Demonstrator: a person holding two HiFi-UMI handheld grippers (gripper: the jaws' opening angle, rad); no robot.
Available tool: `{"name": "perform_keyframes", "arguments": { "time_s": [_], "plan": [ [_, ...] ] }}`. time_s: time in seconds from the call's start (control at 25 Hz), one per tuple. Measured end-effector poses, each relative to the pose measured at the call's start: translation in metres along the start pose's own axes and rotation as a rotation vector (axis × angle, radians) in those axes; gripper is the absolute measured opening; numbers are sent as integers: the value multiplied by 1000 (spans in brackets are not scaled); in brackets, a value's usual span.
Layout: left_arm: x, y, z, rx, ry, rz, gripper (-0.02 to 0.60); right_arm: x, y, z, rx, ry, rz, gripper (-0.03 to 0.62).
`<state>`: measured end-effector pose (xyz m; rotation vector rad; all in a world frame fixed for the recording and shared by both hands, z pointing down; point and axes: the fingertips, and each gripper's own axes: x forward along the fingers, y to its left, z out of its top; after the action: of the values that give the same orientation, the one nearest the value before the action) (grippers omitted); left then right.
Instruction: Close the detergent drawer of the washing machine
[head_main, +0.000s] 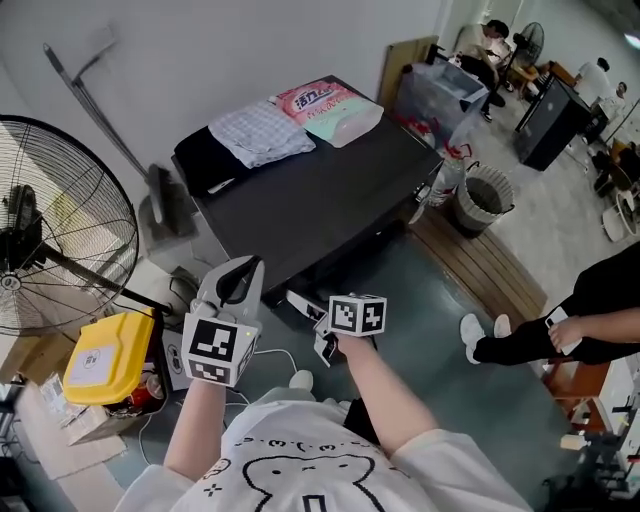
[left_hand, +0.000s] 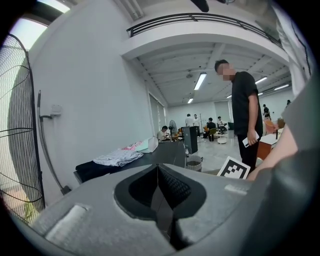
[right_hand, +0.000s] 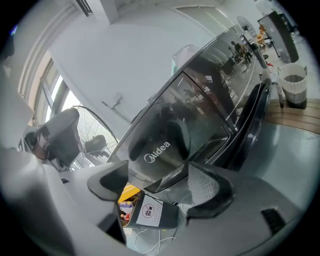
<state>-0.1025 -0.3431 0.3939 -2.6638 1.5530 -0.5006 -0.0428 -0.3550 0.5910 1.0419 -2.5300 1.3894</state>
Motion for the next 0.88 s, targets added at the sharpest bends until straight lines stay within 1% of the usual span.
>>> {"name": "perform_keyframes", "arguments": {
  "time_s": [0.16,0.32,0.36,0.48,0.56,0.72,0.76,0.8,0.84,0.88],
  "plan": [
    [-9,-4,4,-21,-15,28,17,-17,7,1,-28,18,7,373],
    [-20,-8,8,-41,-30,60,17,-33,23,8,-104,28,33,368],
    [-23,-10,10,-44,-33,68,17,-38,28,11,-130,26,38,361],
    [-33,-14,14,-59,-46,98,17,-53,41,20,-201,6,46,313],
    [-41,-17,18,-69,-57,121,17,-64,50,25,-251,-8,49,259],
    [-56,-26,25,-80,-80,158,17,-86,64,30,-389,-17,31,161],
    [-60,-29,27,-81,-86,166,17,-92,68,32,-417,-26,25,130],
    [-64,-32,30,-80,-90,174,17,-99,71,34,-443,-40,20,86],
    [-68,-35,32,-78,-95,182,17,-105,75,36,-471,-55,17,9],
    [-72,-38,34,-76,-100,189,17,-112,80,38,-499,-66,19,0]
  ]
}}
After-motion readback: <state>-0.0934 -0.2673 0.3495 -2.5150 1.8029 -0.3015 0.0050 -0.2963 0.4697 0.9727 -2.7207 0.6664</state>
